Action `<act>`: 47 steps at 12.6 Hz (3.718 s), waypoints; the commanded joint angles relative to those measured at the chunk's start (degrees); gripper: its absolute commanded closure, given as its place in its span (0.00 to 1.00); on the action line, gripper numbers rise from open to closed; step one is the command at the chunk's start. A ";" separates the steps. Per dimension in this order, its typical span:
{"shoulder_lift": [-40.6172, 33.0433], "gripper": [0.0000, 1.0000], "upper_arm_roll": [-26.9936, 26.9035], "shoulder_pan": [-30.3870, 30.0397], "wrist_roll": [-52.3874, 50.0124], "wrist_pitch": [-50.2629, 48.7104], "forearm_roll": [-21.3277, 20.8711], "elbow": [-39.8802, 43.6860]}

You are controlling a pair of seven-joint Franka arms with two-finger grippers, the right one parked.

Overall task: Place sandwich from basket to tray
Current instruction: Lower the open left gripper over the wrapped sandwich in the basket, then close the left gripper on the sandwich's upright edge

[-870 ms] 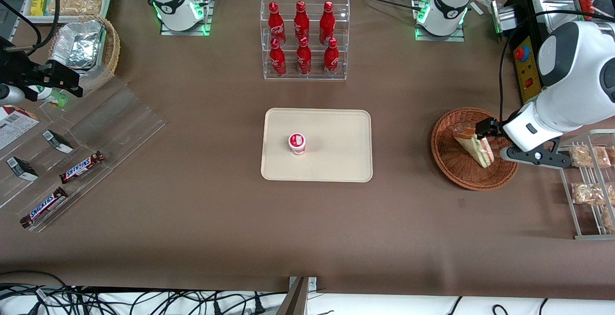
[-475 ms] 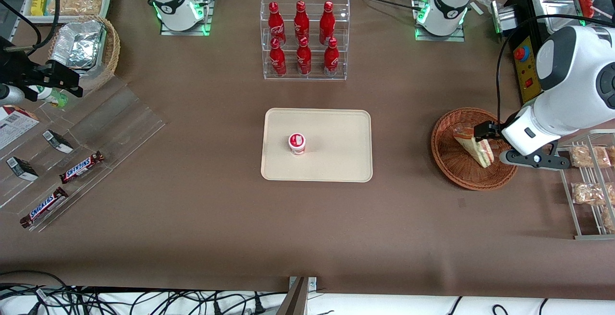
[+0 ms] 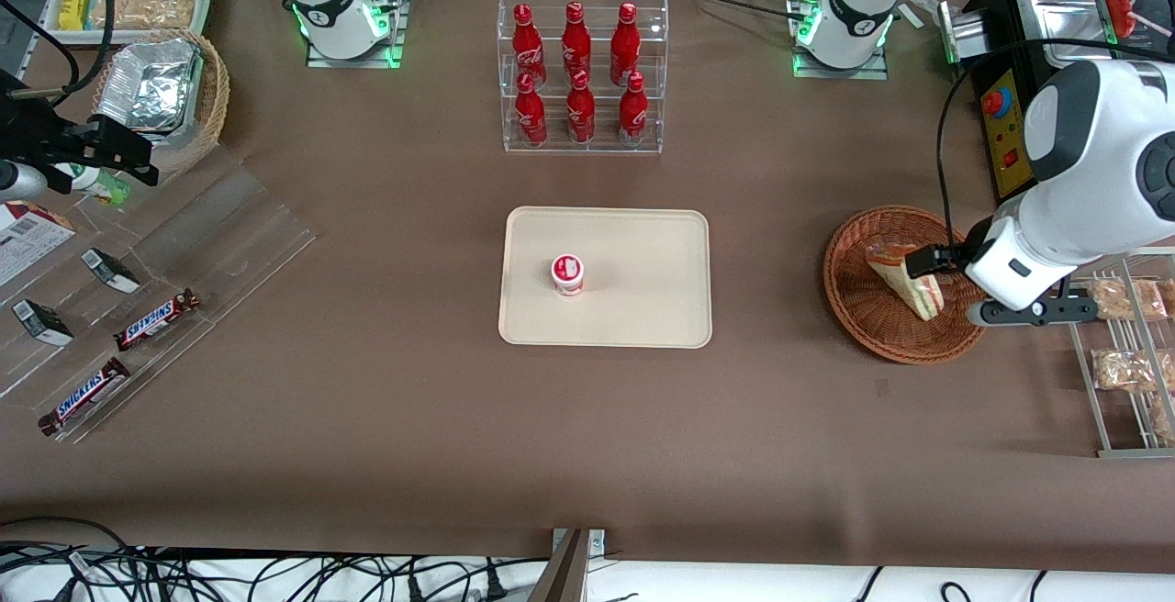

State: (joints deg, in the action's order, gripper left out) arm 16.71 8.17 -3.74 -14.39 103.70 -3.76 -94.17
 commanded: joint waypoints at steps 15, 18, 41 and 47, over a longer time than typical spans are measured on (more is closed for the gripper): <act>-2.90 0.00 -0.25 -0.57 -13.47 16.61 -3.28 -17.78; -4.57 0.00 -0.61 -3.37 -14.96 21.80 -3.62 -22.62; -3.35 0.00 0.71 -6.02 -35.34 40.53 -16.09 -36.43; -2.56 0.50 0.89 -5.67 -40.89 40.53 -19.62 -36.26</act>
State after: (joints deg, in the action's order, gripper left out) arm 14.39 8.53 -9.03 -53.52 143.73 -21.68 -130.18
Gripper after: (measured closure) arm 0.335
